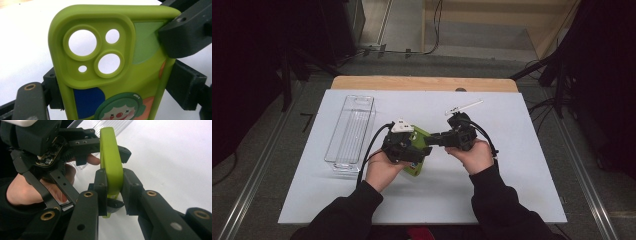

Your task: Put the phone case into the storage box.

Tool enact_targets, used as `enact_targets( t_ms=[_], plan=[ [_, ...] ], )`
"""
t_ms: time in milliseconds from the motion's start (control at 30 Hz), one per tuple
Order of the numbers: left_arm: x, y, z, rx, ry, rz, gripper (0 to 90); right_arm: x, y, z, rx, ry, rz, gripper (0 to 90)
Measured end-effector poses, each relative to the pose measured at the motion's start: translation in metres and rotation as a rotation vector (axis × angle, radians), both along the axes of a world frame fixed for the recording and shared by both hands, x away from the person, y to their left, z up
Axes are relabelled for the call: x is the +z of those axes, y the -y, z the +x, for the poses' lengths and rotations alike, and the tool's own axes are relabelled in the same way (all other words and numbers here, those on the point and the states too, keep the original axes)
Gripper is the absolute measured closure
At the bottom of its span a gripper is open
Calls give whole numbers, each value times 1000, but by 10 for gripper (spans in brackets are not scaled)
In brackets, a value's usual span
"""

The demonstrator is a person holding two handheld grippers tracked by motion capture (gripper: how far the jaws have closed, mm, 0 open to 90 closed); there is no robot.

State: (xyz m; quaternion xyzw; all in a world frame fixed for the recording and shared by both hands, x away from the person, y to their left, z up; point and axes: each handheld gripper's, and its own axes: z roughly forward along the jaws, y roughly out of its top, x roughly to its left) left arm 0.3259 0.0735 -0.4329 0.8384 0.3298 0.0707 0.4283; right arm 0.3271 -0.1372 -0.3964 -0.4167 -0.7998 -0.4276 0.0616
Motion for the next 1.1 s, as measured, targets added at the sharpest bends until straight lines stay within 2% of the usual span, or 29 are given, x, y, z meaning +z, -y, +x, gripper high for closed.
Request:
enact_targets(
  t_ms=[100, 300, 500, 633, 867, 967, 1100],
  plan=[
    [1, -1, 1, -1, -10, -10, 182, 2, 0, -2, 4, 41, 3, 708],
    [1, -3, 2, 2, -28, -23, 181, 10, 7, -5, 1, 77, 25, 636],
    [2, -6, 3, 3, -52, -46, 182, 16, 17, -6, 0, 77, 43, 559],
    [4, -8, 4, 1, -58, -53, 182, 17, 24, -7, 0, 93, 18, 530],
    [5, -10, 4, -12, -68, -73, 181, 15, 34, -5, -11, 110, 12, 430],
    [6, -12, 5, -24, -76, -81, 182, 13, 36, -5, -5, 119, -22, 413],
    [7, -13, 5, -29, -80, -89, 182, 10, 39, -4, -6, 110, -43, 355]
  ],
)
